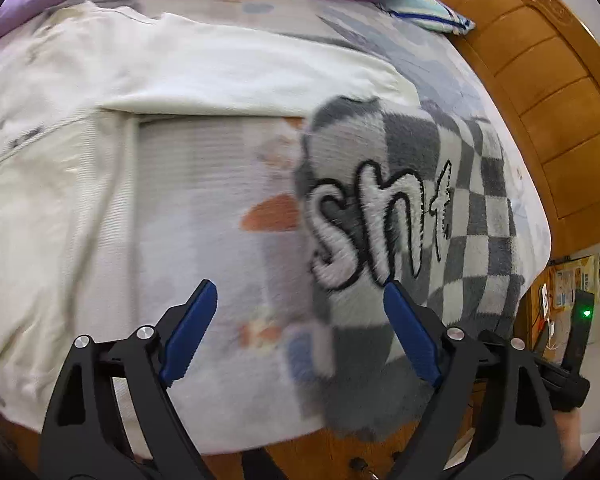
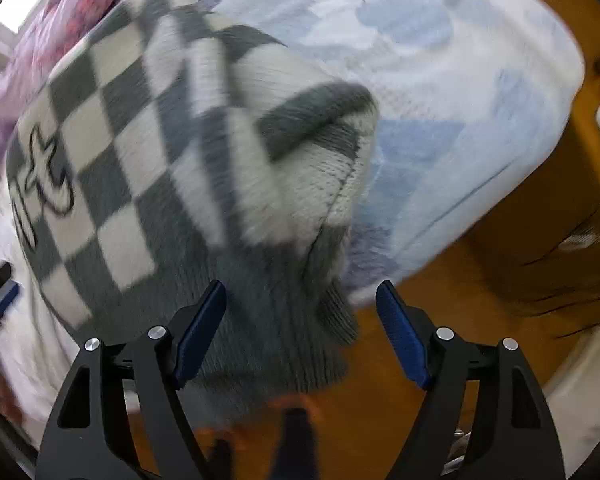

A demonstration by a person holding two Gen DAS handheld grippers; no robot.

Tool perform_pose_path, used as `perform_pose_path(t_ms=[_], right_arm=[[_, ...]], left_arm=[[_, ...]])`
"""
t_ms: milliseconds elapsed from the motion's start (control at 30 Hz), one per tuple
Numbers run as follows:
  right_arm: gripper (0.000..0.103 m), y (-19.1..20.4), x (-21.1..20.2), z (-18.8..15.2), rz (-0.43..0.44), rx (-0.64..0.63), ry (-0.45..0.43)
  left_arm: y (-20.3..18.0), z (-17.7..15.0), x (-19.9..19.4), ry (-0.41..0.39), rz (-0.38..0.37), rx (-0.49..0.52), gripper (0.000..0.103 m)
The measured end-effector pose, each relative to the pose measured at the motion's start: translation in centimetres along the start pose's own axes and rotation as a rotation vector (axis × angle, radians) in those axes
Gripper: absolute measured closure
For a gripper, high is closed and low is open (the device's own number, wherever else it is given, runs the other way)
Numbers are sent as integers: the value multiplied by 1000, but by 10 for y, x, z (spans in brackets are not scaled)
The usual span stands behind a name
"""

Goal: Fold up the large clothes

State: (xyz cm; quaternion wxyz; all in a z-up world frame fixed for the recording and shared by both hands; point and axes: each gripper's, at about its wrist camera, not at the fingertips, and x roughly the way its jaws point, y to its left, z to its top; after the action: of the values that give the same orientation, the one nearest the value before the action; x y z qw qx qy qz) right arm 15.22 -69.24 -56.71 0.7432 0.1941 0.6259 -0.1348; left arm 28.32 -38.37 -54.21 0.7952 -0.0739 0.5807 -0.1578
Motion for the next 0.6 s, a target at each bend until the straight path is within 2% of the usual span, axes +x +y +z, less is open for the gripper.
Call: perform_pose_path(t_ms=[67,167,400,500,600], right_arm=[[28,13,-15,-6,-47,-62,-15],[28,49,-52,-17,-59,-167,-63],[28,160,-119,-28,106,-268,-152],[28,203,-148,-37,120,-294,-184],[20,245,-185,-57,112,-329,-230]], left_arm=[[10,-7,-26,-20,43,3,14],[18,-12,-62,-55,120,10,11],[45,-18,-150,-162,197,1,6],[63,-21,-192,-207,208,-12,5],[80,-28,-238,-261,224,-13,5]])
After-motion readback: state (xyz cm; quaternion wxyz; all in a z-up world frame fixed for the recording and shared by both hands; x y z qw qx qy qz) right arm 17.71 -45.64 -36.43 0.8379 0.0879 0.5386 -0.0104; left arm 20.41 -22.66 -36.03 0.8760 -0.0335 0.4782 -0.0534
